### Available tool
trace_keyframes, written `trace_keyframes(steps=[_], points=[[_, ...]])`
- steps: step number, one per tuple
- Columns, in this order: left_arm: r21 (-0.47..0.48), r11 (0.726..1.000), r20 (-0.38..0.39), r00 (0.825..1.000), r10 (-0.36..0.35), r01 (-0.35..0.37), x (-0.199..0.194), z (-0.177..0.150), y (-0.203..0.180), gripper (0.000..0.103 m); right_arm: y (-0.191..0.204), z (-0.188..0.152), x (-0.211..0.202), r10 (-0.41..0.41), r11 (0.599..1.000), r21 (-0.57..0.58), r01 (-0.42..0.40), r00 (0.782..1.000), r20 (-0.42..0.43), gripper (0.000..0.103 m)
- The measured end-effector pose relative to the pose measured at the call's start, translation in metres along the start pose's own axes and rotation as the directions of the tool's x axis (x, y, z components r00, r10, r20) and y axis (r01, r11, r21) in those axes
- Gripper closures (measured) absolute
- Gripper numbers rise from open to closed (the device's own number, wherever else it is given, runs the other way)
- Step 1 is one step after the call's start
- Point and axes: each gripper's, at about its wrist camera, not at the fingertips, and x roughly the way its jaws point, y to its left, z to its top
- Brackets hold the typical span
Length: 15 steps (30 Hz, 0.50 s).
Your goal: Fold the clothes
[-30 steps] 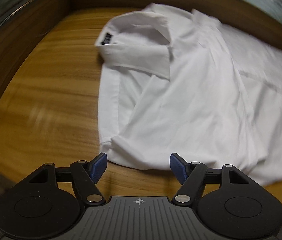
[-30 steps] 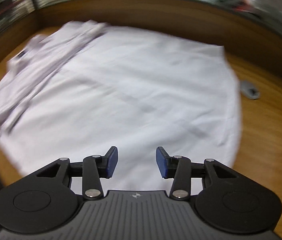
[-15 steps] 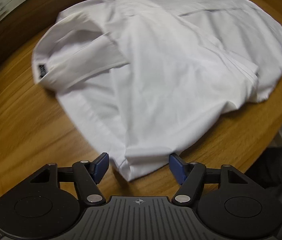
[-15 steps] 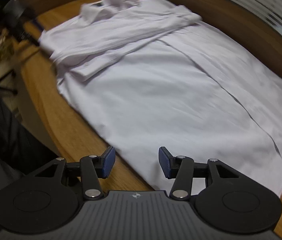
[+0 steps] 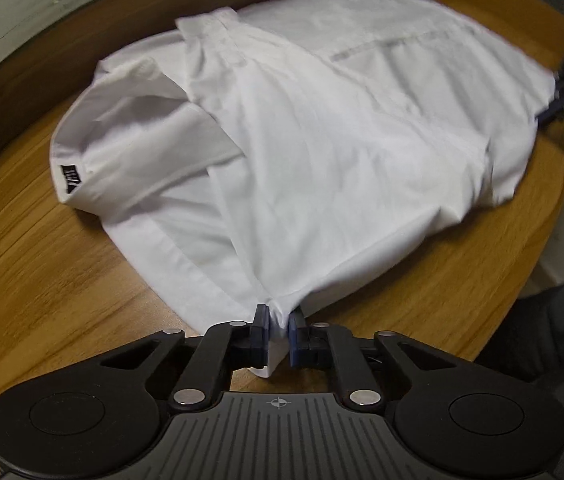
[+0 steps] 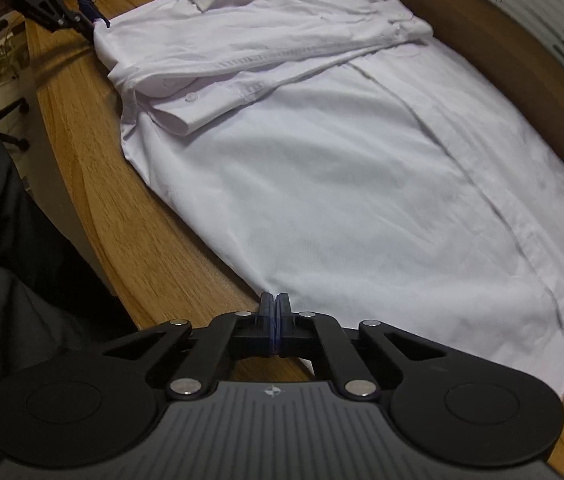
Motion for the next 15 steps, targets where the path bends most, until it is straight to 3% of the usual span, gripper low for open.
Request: trace_keyframes(steps=[9,15], points=[[-0.074,0.996,0.164,0.984,0.07,-0.058,-0.047,0.03,0.006,0.095,-0.01,0.018,-0.045,-0.117,0.992,0.047,0.113,0.99,0.081,0.103],[-0.155,0.984,0.206,0.972,0.116,-0.085,-0.054,0.076,0.03,0.095,-0.048,0.053,-0.055,-0.214,0.974,0.094,0.205,0.971,0.104,0.103]])
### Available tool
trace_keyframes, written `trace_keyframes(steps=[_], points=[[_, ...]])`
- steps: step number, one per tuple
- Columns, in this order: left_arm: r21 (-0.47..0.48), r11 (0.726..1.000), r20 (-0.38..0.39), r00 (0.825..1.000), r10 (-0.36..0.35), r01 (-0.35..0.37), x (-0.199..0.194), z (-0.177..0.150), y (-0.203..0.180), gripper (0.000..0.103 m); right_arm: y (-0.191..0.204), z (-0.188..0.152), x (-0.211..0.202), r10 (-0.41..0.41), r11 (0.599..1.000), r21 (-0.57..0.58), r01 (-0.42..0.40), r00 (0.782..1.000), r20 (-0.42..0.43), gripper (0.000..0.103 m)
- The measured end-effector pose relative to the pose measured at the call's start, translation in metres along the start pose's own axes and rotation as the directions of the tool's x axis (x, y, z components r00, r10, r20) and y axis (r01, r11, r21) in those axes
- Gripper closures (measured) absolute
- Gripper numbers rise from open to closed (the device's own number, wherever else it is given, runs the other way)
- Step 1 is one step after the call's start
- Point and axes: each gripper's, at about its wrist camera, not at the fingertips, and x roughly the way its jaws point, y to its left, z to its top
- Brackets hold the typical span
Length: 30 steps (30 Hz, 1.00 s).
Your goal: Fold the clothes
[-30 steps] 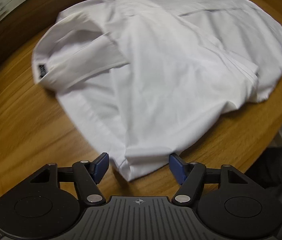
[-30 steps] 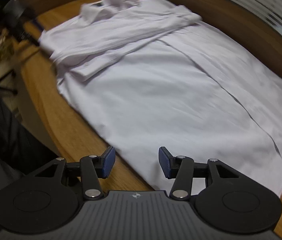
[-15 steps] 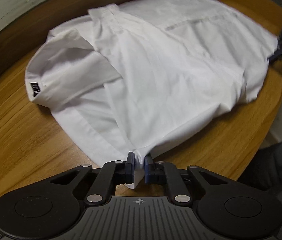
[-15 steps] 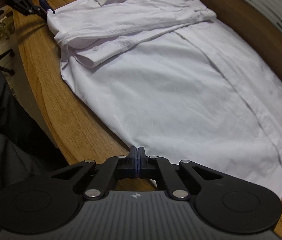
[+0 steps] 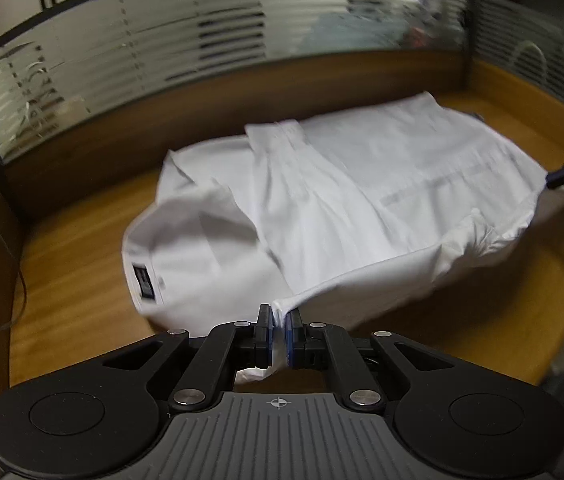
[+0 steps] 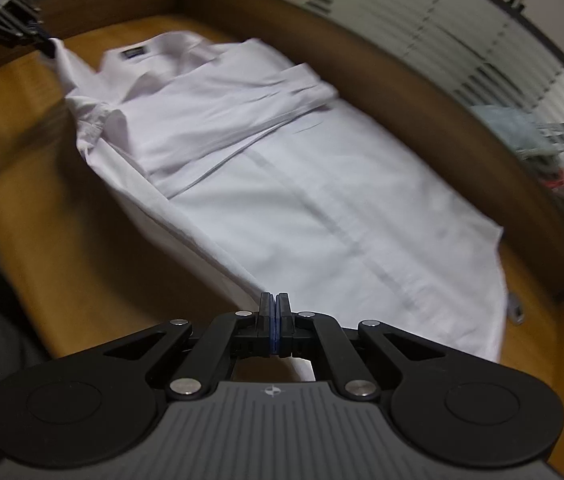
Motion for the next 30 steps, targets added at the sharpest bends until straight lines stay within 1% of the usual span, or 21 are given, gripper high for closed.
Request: trace_keyframes(steps=[3,6,9,13,17,22,25,27,29,30], points=[[-0.023,1.0,0.002,1.0,0.02,-0.02,0.016,0.026,0.009,0.095,-0.019,0.02,0.017,-0.039,0.999,-0.004,0.039,0.999,-0.023,0.103],[-0.033,0.999,-0.032,0.999,0.038,-0.039,0.042,0.049,0.019,0.095,-0.035,0.04,0.044,-0.07,0.997,-0.026,0.068,0.996,-0.062,0.103],[-0.036,0.998,-0.078,0.996,0.046,-0.049,0.068,0.062,0.028,0.095,-0.049,0.057,0.075,-0.077,0.997,-0.037,0.074,0.992,-0.101,0.103],[-0.033,0.998,-0.168,0.985,0.051,-0.057,0.107,0.072,0.037,0.095,-0.064,0.072,0.119,-0.079,0.996,-0.06,0.071,0.986,-0.148,0.103],[-0.036,0.998,-0.257,0.965,0.048,-0.059,0.138,0.072,0.045,0.094,-0.07,0.081,0.158,-0.059,0.996,-0.083,0.044,0.98,-0.191,0.103],[-0.023,0.997,-0.316,0.947,0.059,-0.07,0.163,0.066,0.044,0.093,-0.066,0.079,0.187,-0.032,0.994,-0.109,0.008,0.974,-0.223,0.102],[-0.043,0.995,-0.309,0.949,0.07,-0.088,0.166,0.063,0.045,0.088,-0.068,0.078,0.184,-0.036,0.995,-0.094,0.018,0.979,-0.2,0.101],[-0.073,0.992,-0.28,0.957,0.077,-0.101,0.158,0.063,0.047,0.085,-0.074,0.078,0.178,-0.03,0.998,-0.061,0.019,0.982,-0.188,0.096],[-0.115,0.987,-0.249,0.965,0.079,-0.11,0.145,0.068,0.05,0.081,-0.081,0.076,0.164,-0.025,1.0,-0.022,0.021,0.986,-0.165,0.083],[-0.141,0.983,-0.235,0.969,0.081,-0.116,0.138,0.07,0.052,0.078,-0.085,0.074,0.154,-0.022,1.0,-0.002,0.022,0.989,-0.149,0.081]])
